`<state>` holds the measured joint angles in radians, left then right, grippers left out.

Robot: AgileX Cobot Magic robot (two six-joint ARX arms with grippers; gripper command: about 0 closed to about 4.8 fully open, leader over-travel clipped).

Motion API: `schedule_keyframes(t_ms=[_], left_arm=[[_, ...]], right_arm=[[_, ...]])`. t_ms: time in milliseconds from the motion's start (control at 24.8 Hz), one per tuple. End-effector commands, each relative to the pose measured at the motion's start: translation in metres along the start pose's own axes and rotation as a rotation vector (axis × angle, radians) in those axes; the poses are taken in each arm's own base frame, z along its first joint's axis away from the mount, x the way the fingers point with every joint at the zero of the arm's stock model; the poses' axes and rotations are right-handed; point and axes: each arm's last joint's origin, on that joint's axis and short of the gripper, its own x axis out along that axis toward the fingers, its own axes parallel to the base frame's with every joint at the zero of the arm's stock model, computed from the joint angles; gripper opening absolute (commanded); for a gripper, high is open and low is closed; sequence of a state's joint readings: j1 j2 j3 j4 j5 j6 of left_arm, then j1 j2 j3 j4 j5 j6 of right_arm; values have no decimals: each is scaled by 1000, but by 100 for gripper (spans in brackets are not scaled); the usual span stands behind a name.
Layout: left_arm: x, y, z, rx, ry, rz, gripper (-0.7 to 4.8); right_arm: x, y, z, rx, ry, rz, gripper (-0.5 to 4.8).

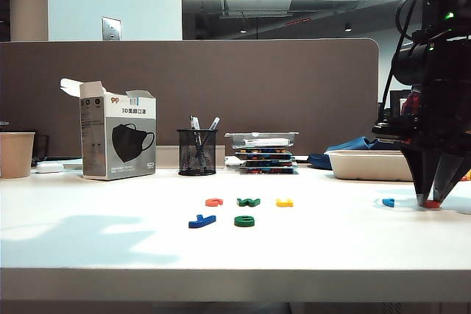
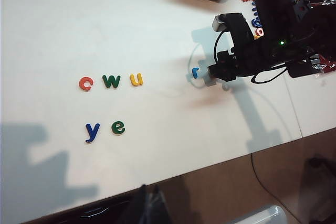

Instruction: Select the appropriate letters from the row of letter magnets placed on the table to arrange into the word "yes".

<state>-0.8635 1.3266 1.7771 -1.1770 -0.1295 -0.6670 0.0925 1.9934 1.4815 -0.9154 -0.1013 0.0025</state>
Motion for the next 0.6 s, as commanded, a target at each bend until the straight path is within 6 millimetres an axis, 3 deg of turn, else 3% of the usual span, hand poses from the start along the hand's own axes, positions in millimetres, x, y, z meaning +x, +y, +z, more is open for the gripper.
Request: schedule_keyframes(t_ms=[40,604], left_arm=[[-2,-1,1,2,-17,-7,-5],[-2,0,1,2,-17,-7,-5]], right_arm=[[2,0,-4,13,43,13,84],[-38,5,-7,15,-73,34,84]])
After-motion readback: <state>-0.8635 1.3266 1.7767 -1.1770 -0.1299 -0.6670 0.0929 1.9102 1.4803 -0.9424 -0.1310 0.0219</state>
